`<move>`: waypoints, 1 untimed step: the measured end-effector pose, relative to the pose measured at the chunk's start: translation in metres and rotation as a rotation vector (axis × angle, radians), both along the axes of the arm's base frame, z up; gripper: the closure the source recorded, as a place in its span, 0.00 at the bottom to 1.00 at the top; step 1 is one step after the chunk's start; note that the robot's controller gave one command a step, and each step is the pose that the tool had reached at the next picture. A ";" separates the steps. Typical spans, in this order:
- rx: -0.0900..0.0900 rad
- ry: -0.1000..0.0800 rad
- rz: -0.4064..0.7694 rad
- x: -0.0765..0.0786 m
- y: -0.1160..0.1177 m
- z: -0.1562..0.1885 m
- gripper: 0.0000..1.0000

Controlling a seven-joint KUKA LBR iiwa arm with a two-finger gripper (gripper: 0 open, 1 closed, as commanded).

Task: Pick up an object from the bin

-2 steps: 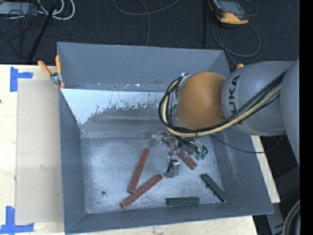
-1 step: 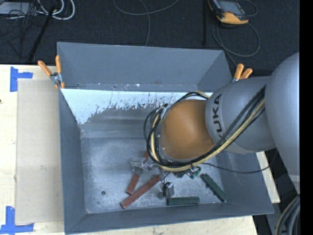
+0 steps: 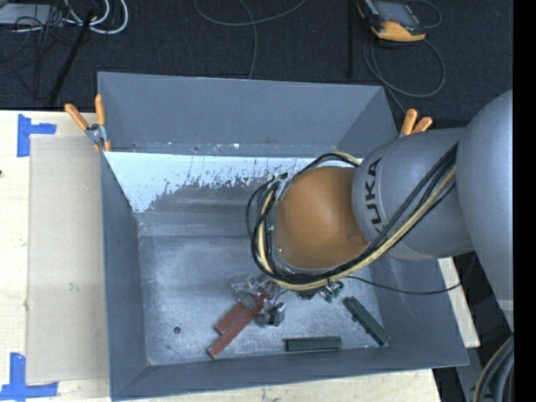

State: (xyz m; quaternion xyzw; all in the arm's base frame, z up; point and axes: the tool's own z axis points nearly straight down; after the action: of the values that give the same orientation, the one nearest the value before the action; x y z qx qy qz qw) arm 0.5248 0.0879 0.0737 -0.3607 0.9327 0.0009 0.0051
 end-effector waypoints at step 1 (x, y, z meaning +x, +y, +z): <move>-0.006 -0.009 0.369 0.016 0.022 0.001 1.00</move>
Offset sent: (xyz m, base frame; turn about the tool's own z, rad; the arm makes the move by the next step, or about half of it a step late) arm 0.0102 0.0211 -0.0037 -0.3735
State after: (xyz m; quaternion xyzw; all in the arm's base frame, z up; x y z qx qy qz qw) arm 0.5404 0.1099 0.0748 -0.5256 0.8507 -0.0027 0.0079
